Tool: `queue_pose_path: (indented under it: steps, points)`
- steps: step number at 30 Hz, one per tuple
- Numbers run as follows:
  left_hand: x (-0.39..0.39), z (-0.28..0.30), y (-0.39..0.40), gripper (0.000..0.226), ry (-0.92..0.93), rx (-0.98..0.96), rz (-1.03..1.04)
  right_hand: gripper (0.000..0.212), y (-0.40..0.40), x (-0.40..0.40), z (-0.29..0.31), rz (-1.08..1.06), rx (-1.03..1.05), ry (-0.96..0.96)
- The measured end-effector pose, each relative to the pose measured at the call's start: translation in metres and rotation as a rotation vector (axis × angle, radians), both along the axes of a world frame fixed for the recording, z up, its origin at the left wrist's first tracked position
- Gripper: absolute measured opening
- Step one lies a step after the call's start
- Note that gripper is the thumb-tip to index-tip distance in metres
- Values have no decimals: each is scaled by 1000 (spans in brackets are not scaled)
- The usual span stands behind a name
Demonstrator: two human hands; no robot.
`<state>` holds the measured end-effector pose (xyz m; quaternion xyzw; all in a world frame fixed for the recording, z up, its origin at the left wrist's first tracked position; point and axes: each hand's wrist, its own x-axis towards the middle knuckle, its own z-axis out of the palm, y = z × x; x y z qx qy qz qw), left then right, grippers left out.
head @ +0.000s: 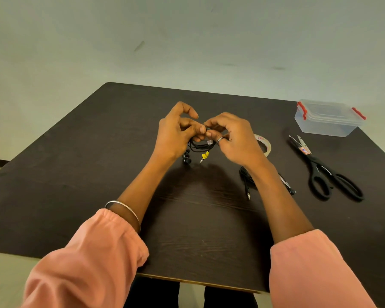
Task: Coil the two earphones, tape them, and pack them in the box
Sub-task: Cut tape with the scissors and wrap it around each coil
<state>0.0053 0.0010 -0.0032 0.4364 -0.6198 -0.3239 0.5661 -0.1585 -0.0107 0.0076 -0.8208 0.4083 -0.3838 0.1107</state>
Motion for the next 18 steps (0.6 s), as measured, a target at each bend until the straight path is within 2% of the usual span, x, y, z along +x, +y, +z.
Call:
queue_pose_path:
  steps: [8,14,18]
  points:
    - [-6,-1,1,19,-317,-217,48,24,5,-1,5,-108,55,238]
    - [-8,-1,-3,21,-666,-460,177,21,4,-2,5,-118,157,141]
    - [-6,-6,-6,18,-789,-535,252,20,6,-1,5,-112,163,100]
